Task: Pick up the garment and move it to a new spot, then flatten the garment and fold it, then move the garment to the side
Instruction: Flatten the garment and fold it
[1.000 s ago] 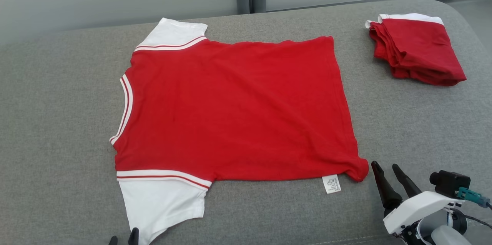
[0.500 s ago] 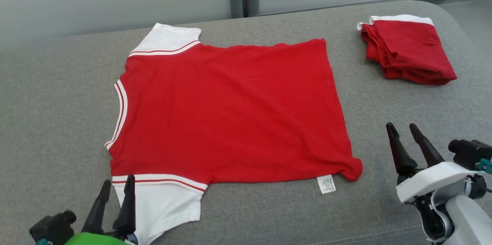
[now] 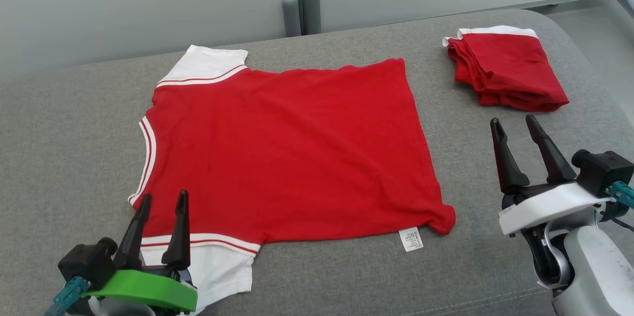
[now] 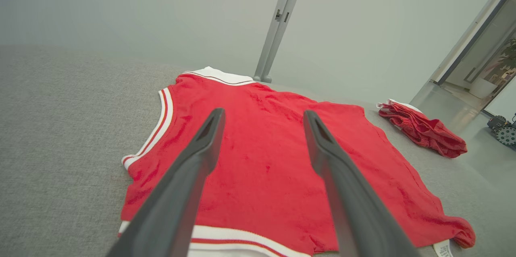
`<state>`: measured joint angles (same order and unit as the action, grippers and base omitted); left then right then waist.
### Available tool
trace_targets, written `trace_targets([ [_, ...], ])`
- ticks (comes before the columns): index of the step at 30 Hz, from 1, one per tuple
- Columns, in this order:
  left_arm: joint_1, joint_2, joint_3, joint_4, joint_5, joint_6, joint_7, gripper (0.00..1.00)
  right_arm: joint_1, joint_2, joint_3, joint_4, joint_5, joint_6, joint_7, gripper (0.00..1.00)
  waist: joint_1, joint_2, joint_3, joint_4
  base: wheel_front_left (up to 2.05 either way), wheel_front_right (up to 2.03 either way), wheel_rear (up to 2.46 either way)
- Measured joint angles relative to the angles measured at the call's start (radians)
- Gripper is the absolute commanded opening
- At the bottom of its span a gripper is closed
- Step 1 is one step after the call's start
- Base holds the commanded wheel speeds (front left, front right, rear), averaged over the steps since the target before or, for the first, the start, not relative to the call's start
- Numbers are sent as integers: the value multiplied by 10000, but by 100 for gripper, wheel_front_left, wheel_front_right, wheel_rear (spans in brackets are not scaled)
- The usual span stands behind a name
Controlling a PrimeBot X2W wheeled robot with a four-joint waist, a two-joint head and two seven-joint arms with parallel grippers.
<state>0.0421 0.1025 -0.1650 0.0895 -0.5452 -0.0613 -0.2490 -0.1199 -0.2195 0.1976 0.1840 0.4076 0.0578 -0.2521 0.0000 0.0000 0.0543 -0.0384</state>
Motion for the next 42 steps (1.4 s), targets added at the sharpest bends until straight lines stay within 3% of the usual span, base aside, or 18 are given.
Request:
trace_targets([
  [4, -191, -40, 36, -128, 581, 278, -17, 100, 17, 247, 52, -198, -355, -240, -13, 100, 0, 0, -17, -17, 0, 0, 0],
  [9, -264, -173, 242, -345, 1032, 560, -27, 100, 95, 700, 347, -297, -593, -336, -25, 100, 0, 0, -57, -123, 0, 0, 0],
  [17, -196, -313, 675, -355, 1200, 972, -27, 100, 292, 909, 410, -403, -1016, -424, -25, 100, 0, 0, -63, -246, 0, 0, 0],
  [42, 616, -522, 978, -591, 1275, 1057, -27, 100, 472, 1032, 351, -249, -1352, -355, -25, 100, 0, 0, -355, 50, 0, 0, 0],
])
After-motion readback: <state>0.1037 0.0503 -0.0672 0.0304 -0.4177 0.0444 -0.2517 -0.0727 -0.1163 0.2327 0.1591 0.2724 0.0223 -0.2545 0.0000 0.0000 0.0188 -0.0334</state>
